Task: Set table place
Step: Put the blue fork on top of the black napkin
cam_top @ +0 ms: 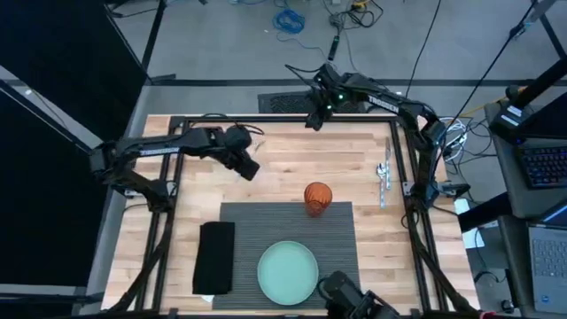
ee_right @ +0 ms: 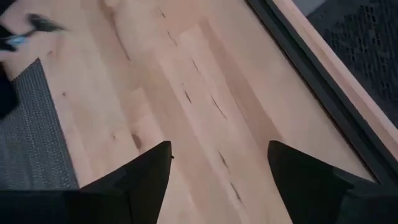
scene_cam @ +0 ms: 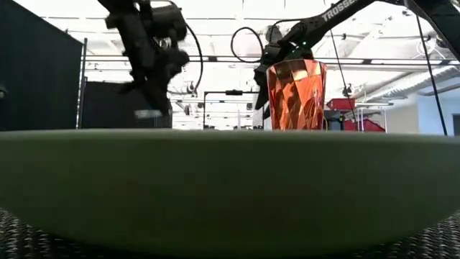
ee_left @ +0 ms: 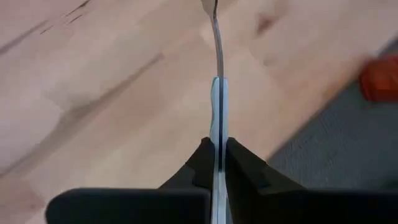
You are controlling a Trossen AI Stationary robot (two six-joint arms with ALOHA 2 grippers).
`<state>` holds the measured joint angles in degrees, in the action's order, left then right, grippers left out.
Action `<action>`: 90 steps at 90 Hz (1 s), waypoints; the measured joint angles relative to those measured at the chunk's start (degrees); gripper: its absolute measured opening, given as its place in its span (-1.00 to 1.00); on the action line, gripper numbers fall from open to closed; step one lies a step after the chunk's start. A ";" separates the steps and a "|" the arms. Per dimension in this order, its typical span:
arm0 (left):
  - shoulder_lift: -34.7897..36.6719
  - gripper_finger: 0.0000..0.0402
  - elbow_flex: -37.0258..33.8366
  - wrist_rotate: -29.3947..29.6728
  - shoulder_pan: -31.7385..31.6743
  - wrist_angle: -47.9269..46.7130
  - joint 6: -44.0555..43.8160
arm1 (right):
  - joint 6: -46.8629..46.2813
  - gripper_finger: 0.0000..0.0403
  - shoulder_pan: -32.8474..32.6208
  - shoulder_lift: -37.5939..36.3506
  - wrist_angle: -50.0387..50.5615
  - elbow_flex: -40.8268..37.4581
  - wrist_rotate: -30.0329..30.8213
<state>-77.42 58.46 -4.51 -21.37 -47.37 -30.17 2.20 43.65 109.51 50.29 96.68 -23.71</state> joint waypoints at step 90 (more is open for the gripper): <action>34.37 -1.00 -8.56 6.53 34.42 -4.51 -62.28 | 6.18 0.26 -2.58 -30.86 17.71 -5.71 10.12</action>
<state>-43.05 49.90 2.02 13.05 -51.88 -92.44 8.38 41.07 78.65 68.00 90.97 -13.58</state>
